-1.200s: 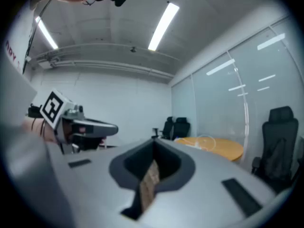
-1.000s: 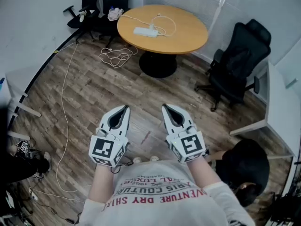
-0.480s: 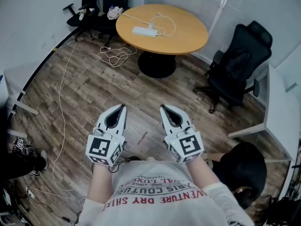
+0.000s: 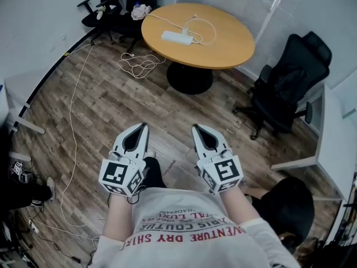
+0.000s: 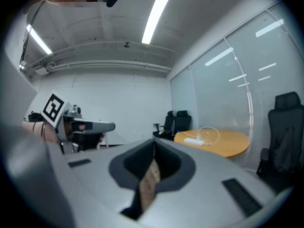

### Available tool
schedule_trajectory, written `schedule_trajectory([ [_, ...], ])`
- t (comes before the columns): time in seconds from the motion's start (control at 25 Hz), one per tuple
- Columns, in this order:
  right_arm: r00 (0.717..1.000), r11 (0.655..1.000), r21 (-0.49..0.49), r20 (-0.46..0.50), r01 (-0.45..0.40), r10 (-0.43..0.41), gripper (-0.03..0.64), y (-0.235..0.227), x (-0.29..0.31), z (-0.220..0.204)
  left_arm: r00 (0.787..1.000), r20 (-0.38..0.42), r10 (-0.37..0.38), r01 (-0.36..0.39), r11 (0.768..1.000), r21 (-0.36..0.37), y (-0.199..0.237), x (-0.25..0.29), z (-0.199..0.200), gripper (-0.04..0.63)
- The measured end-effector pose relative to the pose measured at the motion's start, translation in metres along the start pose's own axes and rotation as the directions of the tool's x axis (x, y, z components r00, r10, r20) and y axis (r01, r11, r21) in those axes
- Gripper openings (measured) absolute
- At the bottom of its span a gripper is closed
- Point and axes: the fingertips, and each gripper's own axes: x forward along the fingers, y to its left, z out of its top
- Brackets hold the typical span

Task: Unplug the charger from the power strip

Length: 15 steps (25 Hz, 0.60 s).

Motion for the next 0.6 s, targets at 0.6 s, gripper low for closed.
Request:
schedule_trajectory([
  [0.6, 0.99, 0.989, 0.045, -0.042, 0.138, -0.136, 0.028, -0.052, 0.255, 0.026, 0.993, -0.039, -0.113, 0.114, 0.993, 0.037, 0.23, 0.168, 0.04, 0.031],
])
